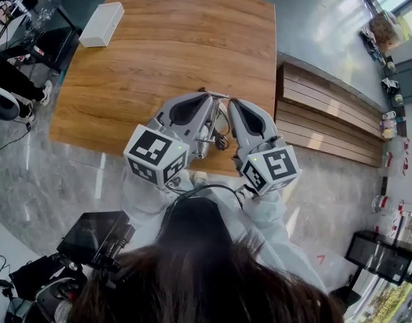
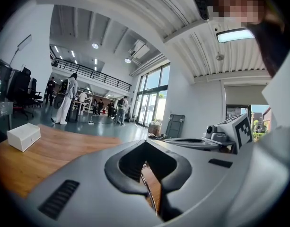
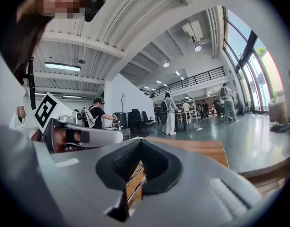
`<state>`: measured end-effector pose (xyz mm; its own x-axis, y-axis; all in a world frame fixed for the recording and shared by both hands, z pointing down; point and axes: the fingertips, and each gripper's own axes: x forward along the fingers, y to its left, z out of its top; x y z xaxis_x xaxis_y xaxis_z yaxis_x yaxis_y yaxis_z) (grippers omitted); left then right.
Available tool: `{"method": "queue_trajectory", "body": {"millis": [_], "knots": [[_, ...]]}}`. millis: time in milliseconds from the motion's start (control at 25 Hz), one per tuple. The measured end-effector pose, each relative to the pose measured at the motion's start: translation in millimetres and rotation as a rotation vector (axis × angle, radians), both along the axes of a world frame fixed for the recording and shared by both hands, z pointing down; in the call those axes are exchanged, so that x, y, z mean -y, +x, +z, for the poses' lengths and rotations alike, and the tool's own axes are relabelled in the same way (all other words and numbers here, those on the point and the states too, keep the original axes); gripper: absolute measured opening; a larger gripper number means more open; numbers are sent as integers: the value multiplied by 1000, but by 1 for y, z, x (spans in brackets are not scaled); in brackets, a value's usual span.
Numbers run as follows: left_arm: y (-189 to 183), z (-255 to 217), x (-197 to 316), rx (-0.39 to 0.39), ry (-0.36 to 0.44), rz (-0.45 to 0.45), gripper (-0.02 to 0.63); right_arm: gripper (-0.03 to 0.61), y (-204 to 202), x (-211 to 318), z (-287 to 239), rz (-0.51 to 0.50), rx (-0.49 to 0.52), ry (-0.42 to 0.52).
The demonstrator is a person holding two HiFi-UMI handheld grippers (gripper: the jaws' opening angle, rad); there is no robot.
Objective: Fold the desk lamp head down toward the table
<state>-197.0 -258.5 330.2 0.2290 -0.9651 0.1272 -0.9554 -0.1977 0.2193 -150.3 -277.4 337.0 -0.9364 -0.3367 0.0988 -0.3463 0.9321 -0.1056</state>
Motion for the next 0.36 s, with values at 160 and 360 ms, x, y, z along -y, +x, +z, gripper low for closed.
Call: {"method": "queue_trajectory", "body": {"millis": [160,360], "knots": [[-3,2,0,4,-5,-3,3,0,-3,1,3,-4,-5,-2],[-5,5,-2,5,-8,-9,3,0,-6,-2,5,-9,1,-2]]}}
